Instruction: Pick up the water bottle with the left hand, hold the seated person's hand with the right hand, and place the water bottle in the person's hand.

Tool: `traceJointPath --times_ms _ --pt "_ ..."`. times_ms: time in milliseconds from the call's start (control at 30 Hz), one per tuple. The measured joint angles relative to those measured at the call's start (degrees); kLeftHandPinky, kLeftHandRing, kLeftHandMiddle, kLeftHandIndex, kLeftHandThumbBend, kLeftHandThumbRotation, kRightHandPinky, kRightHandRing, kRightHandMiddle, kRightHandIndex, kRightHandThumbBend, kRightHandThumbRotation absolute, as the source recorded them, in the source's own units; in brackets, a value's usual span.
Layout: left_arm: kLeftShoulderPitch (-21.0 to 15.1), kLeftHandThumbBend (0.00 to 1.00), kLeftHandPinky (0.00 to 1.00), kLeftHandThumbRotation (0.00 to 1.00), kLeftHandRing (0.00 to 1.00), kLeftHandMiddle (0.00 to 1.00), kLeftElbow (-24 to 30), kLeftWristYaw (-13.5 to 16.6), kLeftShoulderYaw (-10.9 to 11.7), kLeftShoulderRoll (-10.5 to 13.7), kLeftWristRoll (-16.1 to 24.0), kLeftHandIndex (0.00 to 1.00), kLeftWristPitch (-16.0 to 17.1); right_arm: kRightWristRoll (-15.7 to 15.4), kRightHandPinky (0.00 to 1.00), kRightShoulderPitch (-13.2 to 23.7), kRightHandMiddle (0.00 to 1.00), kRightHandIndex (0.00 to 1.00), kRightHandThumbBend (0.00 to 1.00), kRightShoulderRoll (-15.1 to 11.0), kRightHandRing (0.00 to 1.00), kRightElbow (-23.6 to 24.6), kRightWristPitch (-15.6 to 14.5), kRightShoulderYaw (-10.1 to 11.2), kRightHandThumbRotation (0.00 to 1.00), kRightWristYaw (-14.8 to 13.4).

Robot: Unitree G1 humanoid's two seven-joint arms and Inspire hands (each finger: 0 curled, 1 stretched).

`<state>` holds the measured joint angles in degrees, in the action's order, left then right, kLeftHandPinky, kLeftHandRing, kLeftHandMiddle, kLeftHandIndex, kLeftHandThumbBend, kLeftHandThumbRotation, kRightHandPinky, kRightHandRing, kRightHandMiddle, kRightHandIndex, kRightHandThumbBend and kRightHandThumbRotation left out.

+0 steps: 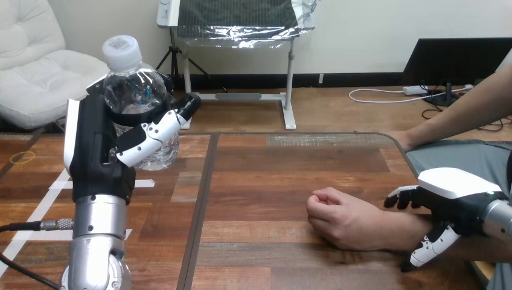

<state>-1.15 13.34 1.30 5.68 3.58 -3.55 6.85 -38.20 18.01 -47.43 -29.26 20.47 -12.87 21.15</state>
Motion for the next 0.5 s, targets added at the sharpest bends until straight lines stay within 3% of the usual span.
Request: traceJointPath --times_ms 500 --pt "0.0 0.56 0.22 0.0 0.28 0.33 0.0 0.0 0.1 0.0 -0.4 0.41 0.0 -1.4 0.42 1.9 0.67 0.68 1.0 0.4 0.59 -0.1 -4.3 -3.2 0.29 1.1"
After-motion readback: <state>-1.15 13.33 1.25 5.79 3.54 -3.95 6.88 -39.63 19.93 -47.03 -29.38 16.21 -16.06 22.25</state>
